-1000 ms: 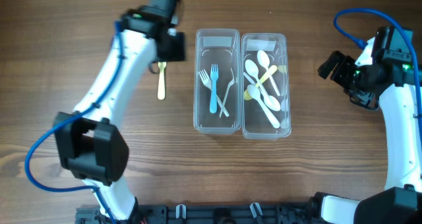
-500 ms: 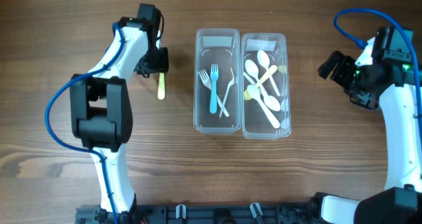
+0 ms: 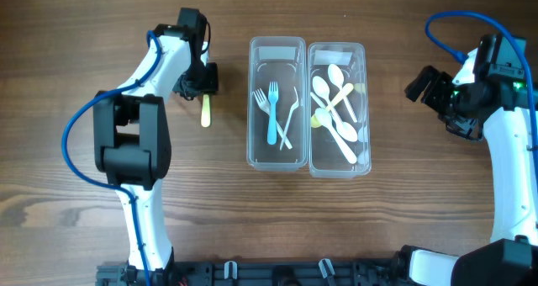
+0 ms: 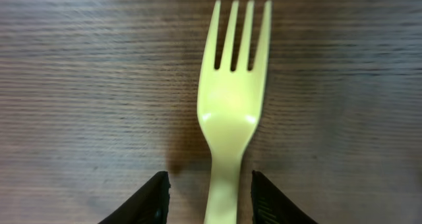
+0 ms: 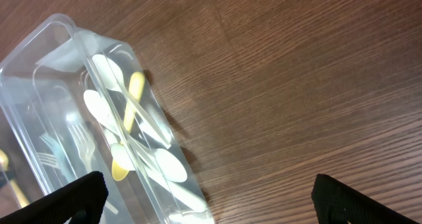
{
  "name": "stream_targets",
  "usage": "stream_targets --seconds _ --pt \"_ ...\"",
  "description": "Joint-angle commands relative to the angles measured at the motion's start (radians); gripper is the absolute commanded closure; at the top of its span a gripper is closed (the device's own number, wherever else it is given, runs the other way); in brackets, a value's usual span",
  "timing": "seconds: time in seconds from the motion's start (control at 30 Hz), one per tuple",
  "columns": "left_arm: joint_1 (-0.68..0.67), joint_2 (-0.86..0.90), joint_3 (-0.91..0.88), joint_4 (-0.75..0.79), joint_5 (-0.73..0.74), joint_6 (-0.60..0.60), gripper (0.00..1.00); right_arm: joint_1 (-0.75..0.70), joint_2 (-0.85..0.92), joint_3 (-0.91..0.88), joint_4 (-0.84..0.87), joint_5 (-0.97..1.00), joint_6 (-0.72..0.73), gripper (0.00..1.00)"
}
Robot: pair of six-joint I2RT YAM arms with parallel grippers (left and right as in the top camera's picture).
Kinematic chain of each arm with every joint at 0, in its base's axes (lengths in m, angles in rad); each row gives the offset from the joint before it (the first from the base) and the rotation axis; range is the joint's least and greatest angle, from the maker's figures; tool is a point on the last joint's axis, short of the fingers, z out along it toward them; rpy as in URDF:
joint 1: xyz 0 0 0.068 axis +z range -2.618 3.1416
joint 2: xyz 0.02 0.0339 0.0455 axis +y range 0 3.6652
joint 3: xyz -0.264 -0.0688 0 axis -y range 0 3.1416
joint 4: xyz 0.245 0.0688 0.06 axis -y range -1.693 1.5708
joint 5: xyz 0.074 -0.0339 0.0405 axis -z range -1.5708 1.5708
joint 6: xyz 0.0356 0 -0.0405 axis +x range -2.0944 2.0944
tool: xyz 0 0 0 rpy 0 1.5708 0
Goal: Pack container
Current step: 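Lower the left gripper onto the yellow fork and grasp it, then carry the yellow fork into the left container and release it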
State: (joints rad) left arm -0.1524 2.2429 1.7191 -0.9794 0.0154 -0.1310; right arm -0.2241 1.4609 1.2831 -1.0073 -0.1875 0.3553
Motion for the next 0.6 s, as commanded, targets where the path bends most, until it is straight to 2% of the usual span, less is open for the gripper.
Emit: stream_targets --seconds 0.0,0.17,0.27,0.33,0.57 --pt "-0.012 0.043 0.001 -0.007 0.025 0.019 0.61 0.000 0.015 -0.003 -0.001 -0.013 0.011 0.00" --pt "-0.027 0.045 0.001 -0.006 0.024 0.019 0.68 0.000 0.015 -0.003 -0.002 -0.013 0.012 0.00" --pt "-0.029 0.044 0.001 -0.016 0.024 0.019 0.90 0.000 0.015 -0.003 -0.002 -0.014 0.012 0.00" --pt "-0.029 0.044 0.001 -0.030 0.024 0.019 0.96 0.000 0.015 -0.003 -0.002 -0.019 0.013 0.00" --pt "-0.030 -0.021 0.052 -0.146 0.006 0.018 0.96 0.000 0.015 -0.003 -0.002 -0.023 0.011 0.00"
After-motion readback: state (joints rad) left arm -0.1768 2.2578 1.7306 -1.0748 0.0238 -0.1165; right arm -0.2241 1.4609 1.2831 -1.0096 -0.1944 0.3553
